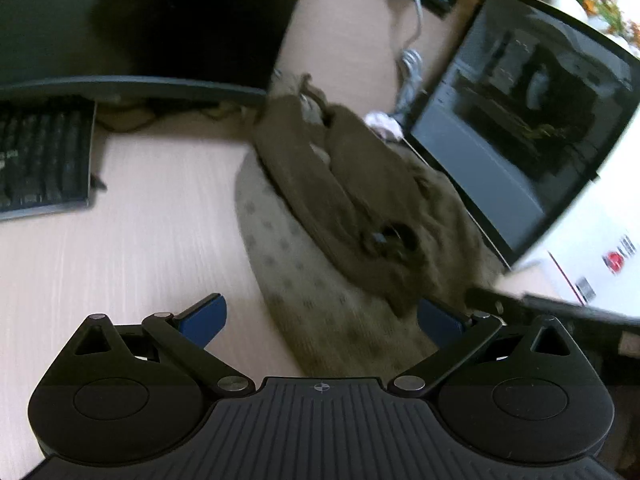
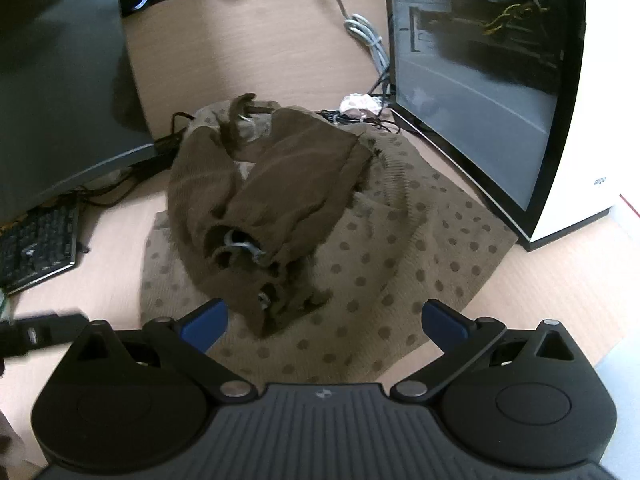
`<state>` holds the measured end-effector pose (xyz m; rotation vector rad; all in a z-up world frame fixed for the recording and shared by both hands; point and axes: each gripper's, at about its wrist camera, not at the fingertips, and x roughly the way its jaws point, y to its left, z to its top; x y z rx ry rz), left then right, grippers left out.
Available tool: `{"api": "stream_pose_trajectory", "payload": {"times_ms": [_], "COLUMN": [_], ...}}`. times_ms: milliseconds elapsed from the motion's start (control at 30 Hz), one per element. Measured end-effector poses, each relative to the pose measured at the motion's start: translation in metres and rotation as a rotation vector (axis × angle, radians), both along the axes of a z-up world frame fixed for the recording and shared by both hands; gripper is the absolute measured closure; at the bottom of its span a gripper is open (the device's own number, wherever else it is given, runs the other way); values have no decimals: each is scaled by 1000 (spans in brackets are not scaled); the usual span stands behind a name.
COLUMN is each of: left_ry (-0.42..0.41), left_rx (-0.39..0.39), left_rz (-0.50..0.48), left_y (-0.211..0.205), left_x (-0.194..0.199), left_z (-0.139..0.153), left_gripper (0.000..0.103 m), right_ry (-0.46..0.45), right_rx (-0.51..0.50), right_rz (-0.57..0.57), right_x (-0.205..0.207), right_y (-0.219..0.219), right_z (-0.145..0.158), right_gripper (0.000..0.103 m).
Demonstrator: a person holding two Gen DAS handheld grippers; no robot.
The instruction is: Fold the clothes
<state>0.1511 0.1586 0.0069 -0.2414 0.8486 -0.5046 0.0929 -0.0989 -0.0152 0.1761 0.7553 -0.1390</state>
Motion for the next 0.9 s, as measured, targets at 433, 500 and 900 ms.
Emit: {"api": "stream_pose_trajectory", "payload": {"times_ms": [433,500,900], "left_ry": [88,100,227], "left_rx": [12,31,-101], "left_rz": [135,145,188], "left_y": [-67,-77,-50], "left_x": [108,116,106], "left_z": [-31,-37,-63], "left_gripper": [0,0,2], "right_ry": [-50,-33,21], "right_rx": [88,154,192], "right_rz": [166,172,321], "right_x": [127,139,132], "right_y": [-62,-74,-75], "right_z": [-47,-56,-68], "right_gripper": [0,0,0]}}
